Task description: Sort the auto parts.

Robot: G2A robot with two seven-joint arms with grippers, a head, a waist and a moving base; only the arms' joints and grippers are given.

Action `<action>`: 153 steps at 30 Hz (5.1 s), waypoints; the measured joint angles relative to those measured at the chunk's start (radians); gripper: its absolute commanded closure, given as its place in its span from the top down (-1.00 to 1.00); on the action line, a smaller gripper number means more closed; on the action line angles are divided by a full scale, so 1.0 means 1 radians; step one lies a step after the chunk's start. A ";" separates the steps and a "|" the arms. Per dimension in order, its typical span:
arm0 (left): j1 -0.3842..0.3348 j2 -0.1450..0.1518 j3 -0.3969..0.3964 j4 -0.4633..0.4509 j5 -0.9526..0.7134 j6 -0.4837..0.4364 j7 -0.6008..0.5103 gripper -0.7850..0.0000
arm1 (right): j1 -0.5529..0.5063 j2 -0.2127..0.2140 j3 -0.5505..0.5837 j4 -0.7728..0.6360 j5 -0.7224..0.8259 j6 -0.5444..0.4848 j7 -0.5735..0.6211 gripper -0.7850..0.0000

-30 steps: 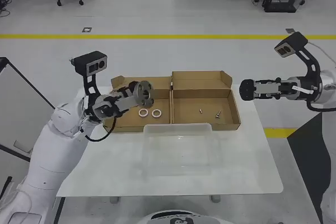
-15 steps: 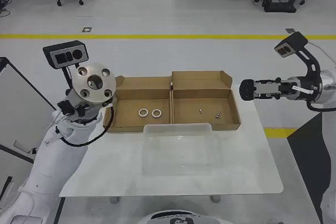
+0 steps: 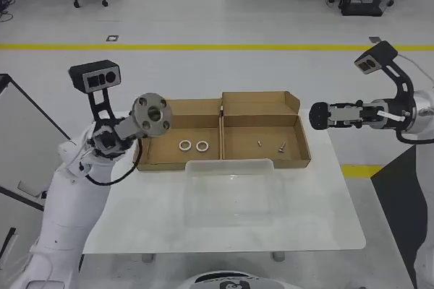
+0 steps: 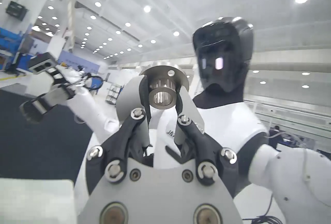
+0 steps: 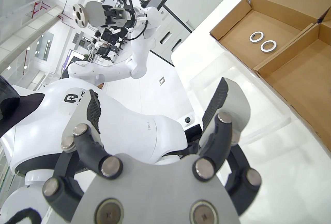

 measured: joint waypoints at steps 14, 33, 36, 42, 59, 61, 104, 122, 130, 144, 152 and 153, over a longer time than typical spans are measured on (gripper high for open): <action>-0.005 0.013 0.068 -0.016 0.018 -0.068 0.069 -1.00 | 0.000 0.000 0.000 0.000 0.000 0.000 0.000 1.00; 0.016 -0.062 -0.050 -0.007 -0.227 0.129 -0.129 -1.00 | 0.000 0.000 0.000 0.000 0.000 0.000 0.000 1.00; 0.018 -0.069 -0.053 0.001 -0.119 0.116 -0.116 -1.00 | 0.000 0.000 0.000 0.000 0.000 0.000 0.000 1.00; 0.023 -0.072 -0.046 0.008 0.016 0.081 -0.081 -1.00 | 0.000 0.000 0.000 0.000 0.000 0.000 0.000 1.00; 0.020 -0.091 -0.055 -0.001 -0.212 0.114 -0.114 -1.00 | 0.000 0.000 0.000 0.000 0.000 0.000 0.000 1.00; 0.022 -0.097 -0.061 -0.001 -0.212 0.120 -0.119 -1.00 | 0.000 0.000 0.000 0.000 0.000 0.000 0.000 1.00; 0.005 -0.066 -0.024 0.146 0.885 0.351 0.074 -1.00 | 0.000 0.000 0.000 0.000 0.000 0.000 0.000 1.00; -0.304 -0.063 0.134 0.444 1.348 0.422 0.101 -1.00 | 0.000 0.000 0.000 0.000 0.000 0.000 0.000 1.00; -0.484 -0.084 0.271 0.704 1.556 0.411 0.104 -1.00 | 0.000 0.000 0.000 0.000 0.000 0.000 0.000 1.00; -0.590 -0.120 0.435 1.027 1.768 0.380 0.103 -1.00 | 0.000 0.000 0.000 0.000 0.000 0.000 0.000 1.00; -0.609 -0.147 0.496 1.143 1.799 0.373 0.114 -1.00 | 0.000 0.000 0.000 0.000 0.000 0.000 0.000 1.00; -0.609 -0.149 0.501 1.152 1.803 0.372 0.118 -1.00 | 0.000 0.000 0.000 0.000 0.000 0.000 0.000 1.00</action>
